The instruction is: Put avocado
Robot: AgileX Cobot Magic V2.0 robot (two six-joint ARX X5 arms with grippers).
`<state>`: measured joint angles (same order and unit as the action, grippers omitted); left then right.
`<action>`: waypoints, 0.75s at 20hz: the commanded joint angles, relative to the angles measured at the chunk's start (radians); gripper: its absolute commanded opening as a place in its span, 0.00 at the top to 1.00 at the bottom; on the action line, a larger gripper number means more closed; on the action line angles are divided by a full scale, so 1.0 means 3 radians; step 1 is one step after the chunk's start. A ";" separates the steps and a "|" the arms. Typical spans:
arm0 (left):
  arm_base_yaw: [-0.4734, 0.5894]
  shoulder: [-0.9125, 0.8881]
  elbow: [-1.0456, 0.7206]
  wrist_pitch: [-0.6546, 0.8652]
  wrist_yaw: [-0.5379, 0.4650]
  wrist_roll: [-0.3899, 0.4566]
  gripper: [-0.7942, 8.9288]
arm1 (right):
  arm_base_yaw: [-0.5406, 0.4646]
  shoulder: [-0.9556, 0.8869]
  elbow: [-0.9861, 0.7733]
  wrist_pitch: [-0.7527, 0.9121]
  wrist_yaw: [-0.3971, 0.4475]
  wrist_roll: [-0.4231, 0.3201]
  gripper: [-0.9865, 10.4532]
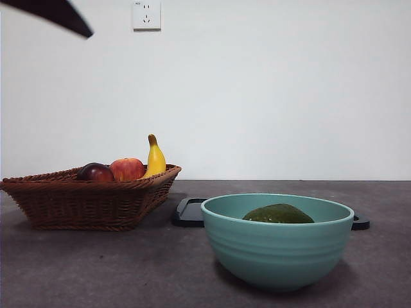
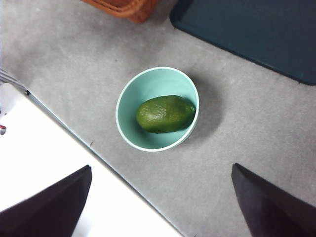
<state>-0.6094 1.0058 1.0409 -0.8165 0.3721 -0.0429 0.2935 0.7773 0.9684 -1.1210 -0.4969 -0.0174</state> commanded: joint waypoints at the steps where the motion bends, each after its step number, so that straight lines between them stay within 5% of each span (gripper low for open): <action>1: -0.0027 -0.0125 -0.0244 -0.0084 0.0226 0.0034 0.54 | 0.0015 0.0145 0.0064 0.0090 0.0001 0.0031 0.52; 8: -0.0027 -0.0242 -0.0376 -0.0259 0.0247 0.0069 0.54 | 0.0120 0.0758 0.0064 0.0290 0.0034 0.0019 0.55; 15: -0.0027 -0.0242 -0.0376 -0.0259 0.0247 0.0070 0.54 | 0.0553 0.1621 0.0064 0.0746 0.0476 0.0018 0.63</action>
<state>-0.6109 0.9272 0.9169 -0.9005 0.4427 -0.0383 0.4545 1.2556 0.9684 -0.8986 -0.3546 -0.0143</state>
